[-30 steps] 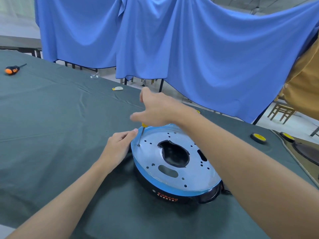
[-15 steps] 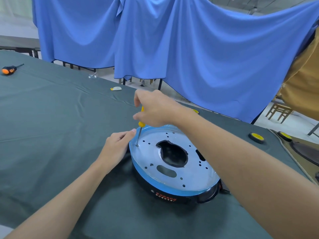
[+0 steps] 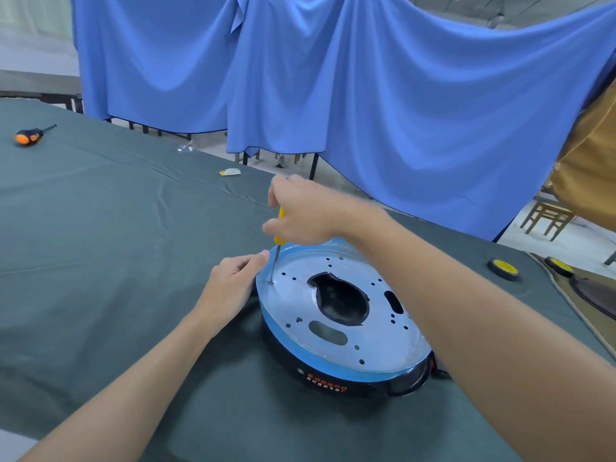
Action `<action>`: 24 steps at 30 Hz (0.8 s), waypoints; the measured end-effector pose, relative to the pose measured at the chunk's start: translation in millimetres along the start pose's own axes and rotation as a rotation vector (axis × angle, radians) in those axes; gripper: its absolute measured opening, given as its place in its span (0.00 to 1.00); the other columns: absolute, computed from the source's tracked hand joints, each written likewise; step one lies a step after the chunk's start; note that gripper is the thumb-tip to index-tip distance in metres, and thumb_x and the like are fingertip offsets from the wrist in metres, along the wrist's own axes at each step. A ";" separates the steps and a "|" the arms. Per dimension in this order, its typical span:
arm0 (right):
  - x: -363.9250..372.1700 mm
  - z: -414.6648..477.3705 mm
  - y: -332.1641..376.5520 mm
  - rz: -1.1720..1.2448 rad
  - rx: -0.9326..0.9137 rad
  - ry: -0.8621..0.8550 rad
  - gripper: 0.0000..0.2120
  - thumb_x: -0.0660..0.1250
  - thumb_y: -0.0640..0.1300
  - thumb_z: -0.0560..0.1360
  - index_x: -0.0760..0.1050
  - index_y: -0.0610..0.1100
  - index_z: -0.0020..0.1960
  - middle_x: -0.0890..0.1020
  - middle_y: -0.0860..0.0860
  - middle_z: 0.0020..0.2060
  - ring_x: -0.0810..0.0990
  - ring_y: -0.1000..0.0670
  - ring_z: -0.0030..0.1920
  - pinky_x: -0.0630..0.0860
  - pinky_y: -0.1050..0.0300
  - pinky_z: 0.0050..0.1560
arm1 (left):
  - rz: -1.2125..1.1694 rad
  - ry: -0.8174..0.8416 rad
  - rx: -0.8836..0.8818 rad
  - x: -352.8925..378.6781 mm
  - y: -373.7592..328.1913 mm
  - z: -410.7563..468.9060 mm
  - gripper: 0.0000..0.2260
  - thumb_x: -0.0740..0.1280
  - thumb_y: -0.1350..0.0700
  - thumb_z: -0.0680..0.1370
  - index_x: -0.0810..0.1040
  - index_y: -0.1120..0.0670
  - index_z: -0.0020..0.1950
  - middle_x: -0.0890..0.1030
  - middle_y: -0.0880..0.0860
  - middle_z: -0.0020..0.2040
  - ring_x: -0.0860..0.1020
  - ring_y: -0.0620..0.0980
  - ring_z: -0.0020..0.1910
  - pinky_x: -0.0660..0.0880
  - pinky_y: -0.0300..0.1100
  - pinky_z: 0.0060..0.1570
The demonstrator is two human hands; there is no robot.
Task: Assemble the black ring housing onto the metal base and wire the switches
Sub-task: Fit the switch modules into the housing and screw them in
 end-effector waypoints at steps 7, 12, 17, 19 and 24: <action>-9.0 0.4 2.2 -0.056 -0.027 -0.206 0.12 0.61 0.52 0.79 0.69 0.42 0.51 0.71 0.47 0.39 0.71 0.42 0.47 0.62 0.53 0.35 | -0.021 -0.168 0.139 -7.7 -15.6 -5.0 0.09 0.65 0.50 0.78 0.82 0.52 0.49 0.83 0.48 0.47 0.79 0.52 0.47 0.73 0.48 0.50; -2.4 2.8 -10.2 -0.070 0.127 -0.211 0.20 0.51 0.63 0.80 0.63 0.46 0.43 0.67 0.50 0.36 0.70 0.41 0.44 0.63 0.51 0.36 | 0.079 -0.083 0.310 -4.2 -53.7 -10.0 0.10 0.74 0.46 0.69 0.82 0.43 0.49 0.84 0.41 0.46 0.80 0.41 0.50 0.69 0.34 0.53; -8.0 -1.7 0.9 0.036 -0.031 -0.041 0.18 0.62 0.58 0.77 0.68 0.45 0.56 0.75 0.49 0.50 0.74 0.45 0.51 0.71 0.51 0.47 | 0.093 -0.174 0.333 -5.6 -65.4 -2.0 0.09 0.76 0.59 0.71 0.83 0.44 0.41 0.83 0.43 0.35 0.79 0.38 0.37 0.71 0.30 0.44; -19.2 -6.6 3.8 0.058 -0.129 -0.099 0.11 0.67 0.47 0.74 0.73 0.47 0.55 0.75 0.53 0.48 0.72 0.49 0.50 0.71 0.56 0.46 | 0.035 -0.131 0.297 -7.9 -63.7 -0.2 0.10 0.74 0.61 0.74 0.84 0.44 0.43 0.85 0.45 0.38 0.79 0.40 0.38 0.74 0.34 0.46; -26.7 -6.2 -5.3 0.125 -0.066 -0.224 0.06 0.70 0.46 0.74 0.75 0.48 0.41 0.74 0.53 0.36 0.72 0.47 0.44 0.75 0.54 0.49 | -0.051 -0.020 0.219 -5.8 -64.8 2.5 0.04 0.75 0.56 0.73 0.86 0.46 0.44 0.86 0.51 0.44 0.81 0.46 0.43 0.75 0.45 0.48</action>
Point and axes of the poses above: each hand's wrist, its own z-axis towards the middle knuckle, its own x-axis out of the palm, y = z × x, the point moved 6 cm from there along z, towards the middle knuckle
